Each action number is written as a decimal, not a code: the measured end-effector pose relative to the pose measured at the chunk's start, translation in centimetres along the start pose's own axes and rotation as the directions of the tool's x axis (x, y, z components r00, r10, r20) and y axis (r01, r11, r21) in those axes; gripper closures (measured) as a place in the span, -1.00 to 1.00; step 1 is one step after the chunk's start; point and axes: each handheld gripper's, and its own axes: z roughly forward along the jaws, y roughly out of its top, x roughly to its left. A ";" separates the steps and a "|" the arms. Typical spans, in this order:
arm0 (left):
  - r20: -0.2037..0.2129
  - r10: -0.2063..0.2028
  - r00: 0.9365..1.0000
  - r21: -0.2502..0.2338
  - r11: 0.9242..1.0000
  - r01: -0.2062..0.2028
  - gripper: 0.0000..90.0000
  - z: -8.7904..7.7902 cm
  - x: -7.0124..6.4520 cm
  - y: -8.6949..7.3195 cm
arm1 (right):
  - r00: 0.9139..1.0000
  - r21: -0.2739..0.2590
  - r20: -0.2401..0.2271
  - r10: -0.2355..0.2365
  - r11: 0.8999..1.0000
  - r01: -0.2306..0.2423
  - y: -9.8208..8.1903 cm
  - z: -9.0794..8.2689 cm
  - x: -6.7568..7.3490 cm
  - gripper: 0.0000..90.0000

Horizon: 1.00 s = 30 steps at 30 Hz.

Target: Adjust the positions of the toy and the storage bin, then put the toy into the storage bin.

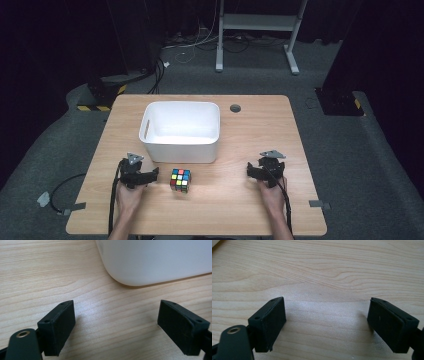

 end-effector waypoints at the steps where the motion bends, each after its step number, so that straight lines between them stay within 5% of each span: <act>1: 0.000 0.000 1.000 0.000 1.000 0.000 -0.67 0.0 0.0 0.0 | 1.000 0.000 0.000 0.000 1.000 0.000 0.0 0.0 0.0 -0.66; 30: 0.070 0.008 0.998 -0.008 1.000 -0.008 -0.70 -1.4 -1.3 -0.5 | 1.000 -0.004 -0.005 -0.007 1.000 0.007 0.0 0.0 0.0 -0.63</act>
